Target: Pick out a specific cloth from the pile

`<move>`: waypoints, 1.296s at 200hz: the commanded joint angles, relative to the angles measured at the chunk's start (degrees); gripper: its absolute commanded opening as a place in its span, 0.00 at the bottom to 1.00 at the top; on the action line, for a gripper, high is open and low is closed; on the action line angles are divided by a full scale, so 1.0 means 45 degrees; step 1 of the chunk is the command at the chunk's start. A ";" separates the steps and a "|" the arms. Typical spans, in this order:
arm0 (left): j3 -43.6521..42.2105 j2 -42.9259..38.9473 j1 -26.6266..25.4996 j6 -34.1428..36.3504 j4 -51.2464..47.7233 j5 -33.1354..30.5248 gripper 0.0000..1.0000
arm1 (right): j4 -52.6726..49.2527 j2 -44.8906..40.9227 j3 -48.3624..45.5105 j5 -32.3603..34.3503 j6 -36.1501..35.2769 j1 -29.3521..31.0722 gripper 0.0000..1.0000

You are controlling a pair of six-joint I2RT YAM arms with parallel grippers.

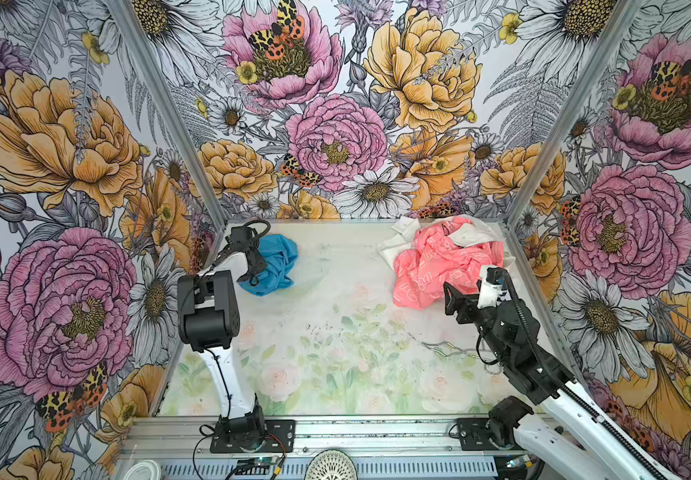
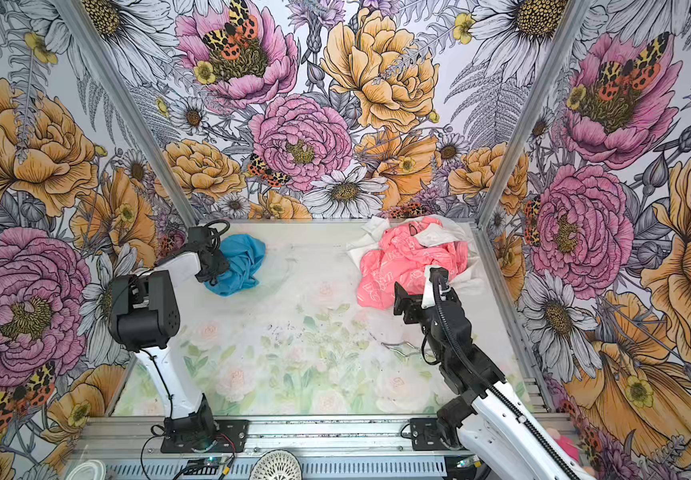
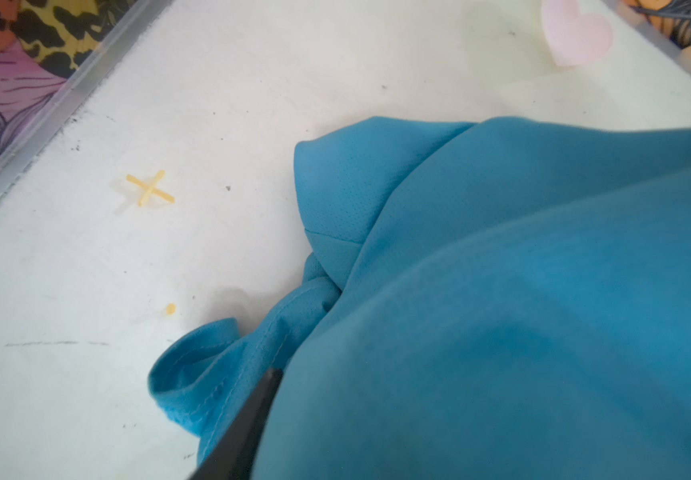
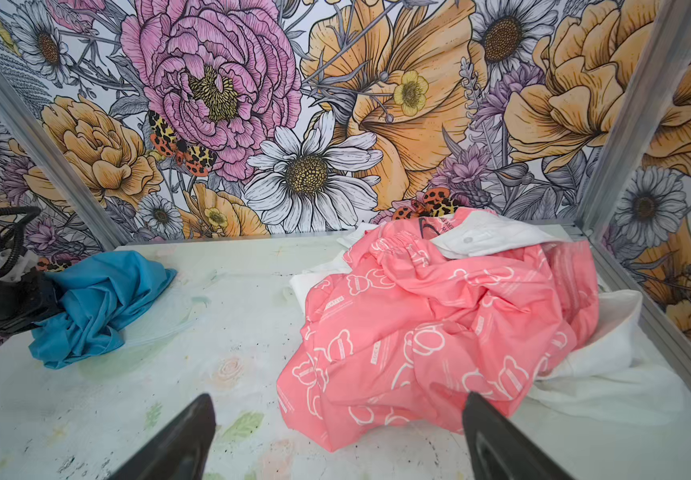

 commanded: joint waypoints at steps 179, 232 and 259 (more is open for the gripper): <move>-1.0803 -1.1500 -0.4134 0.4200 0.9723 -0.4514 0.99 | 0.2333 0.0398 -0.2519 0.2439 -0.1062 -0.1624 0.99; -1.3151 -0.9374 -0.4078 0.5346 1.4940 -0.4727 0.98 | 0.5771 0.2732 -0.3536 0.2040 -0.2288 -0.4275 1.00; -1.3713 -0.8382 -0.3438 0.5489 1.6594 -0.3705 0.99 | 0.9085 0.4710 -0.4411 0.1239 -0.2384 -0.5314 0.99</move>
